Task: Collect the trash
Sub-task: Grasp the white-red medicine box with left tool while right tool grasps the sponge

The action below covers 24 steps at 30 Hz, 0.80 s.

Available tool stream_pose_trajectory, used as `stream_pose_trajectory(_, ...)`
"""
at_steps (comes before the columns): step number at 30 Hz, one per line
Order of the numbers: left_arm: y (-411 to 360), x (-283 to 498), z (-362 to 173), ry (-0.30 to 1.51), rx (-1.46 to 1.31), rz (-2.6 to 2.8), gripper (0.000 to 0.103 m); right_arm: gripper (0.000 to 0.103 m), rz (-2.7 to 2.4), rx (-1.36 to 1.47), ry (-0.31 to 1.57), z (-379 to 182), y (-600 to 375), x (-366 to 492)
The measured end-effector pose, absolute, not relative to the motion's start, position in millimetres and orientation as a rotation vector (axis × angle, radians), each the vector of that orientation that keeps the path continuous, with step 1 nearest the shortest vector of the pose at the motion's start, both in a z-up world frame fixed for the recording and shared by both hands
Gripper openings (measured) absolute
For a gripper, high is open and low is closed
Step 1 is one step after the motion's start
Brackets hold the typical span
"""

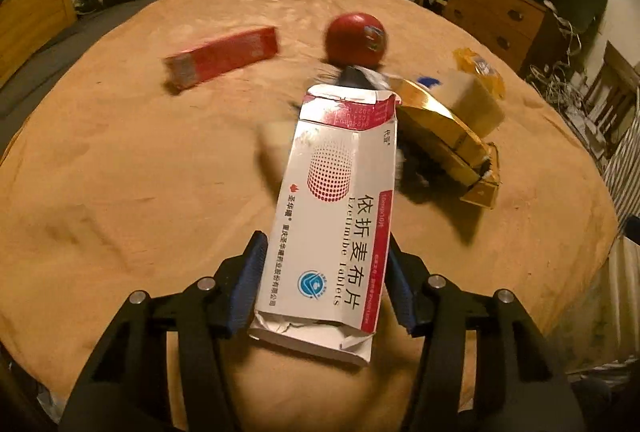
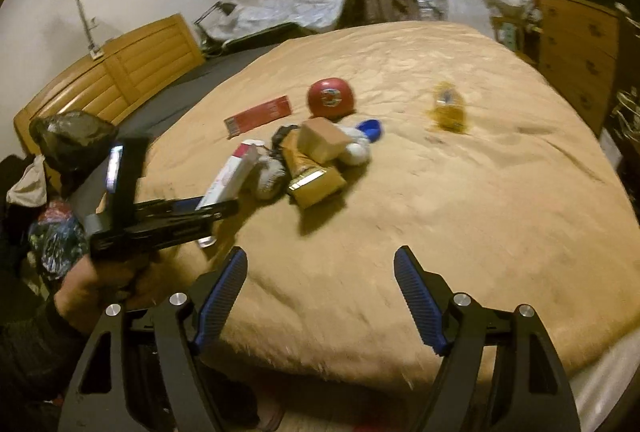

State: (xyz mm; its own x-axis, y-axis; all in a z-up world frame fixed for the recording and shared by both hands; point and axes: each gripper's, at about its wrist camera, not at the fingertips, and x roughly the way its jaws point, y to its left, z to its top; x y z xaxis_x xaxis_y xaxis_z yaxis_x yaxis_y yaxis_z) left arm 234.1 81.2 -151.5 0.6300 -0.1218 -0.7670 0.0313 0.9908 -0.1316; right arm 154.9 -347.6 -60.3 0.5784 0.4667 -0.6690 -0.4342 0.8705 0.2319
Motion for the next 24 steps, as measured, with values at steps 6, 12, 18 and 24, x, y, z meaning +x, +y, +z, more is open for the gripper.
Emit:
stream_pose_trajectory(6, 120, 223, -150, 0.891, -0.134, -0.08, 0.054, 0.07, 0.664, -0.133, 0.787, -63, -303, 231)
stream_pose_trajectory(12, 137, 232, -155, 0.918, -0.18, -0.114, 0.054, 0.069, 0.805, -0.3, 0.828, -56, -273, 307)
stream_pose_trajectory(18, 137, 245, -164, 0.943, -0.168, -0.116, 0.054, 0.069, 0.86, -0.38, 0.91, -77, -249, 336)
stream_pose_trajectory(24, 133, 252, -170, 0.955, -0.152, -0.113, 0.054, 0.054, 0.903, -0.368, 0.926, -87, -239, 328)
